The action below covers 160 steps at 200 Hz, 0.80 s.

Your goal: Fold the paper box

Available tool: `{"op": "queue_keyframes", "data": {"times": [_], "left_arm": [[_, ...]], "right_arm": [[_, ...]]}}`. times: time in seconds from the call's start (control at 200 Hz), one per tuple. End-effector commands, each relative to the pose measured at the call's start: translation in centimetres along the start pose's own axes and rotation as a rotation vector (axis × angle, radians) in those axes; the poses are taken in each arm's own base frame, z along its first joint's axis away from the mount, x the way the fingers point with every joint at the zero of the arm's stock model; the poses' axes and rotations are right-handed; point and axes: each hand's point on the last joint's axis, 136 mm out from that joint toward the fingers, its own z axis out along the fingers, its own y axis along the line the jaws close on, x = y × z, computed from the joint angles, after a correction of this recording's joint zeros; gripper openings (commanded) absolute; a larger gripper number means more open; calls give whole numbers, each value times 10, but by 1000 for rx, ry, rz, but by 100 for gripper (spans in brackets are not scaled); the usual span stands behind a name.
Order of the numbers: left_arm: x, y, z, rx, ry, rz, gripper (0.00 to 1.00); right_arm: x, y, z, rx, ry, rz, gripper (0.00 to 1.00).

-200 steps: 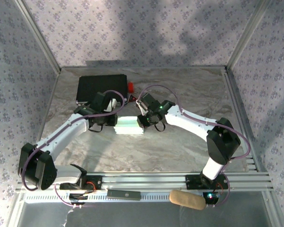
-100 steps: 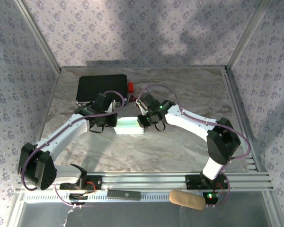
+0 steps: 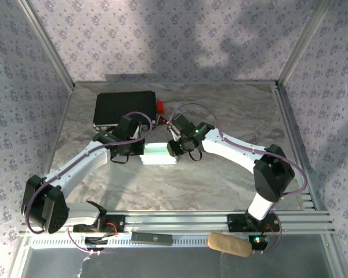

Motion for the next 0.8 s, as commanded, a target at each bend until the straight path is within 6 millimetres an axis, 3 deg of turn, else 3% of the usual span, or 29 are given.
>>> {"op": "queue_keyframes", "data": {"times": [0.0,0.205,0.405,0.795], "left_arm": [[7,2,-2,-16,8,-14,0],[5,0,-3,-23,-4,-9,0],[4,-5,-3,-26,-1,8,0],[3,-6,-4,-29,-7,7,0]], "right_arm": [[-10,0,-26,14,-50,18,47],[-9,-5,-40,21,-66,33,50],[-11,-9,-41,24,-63,37,40],[-8,-14,-33,55,-42,36,30]]}}
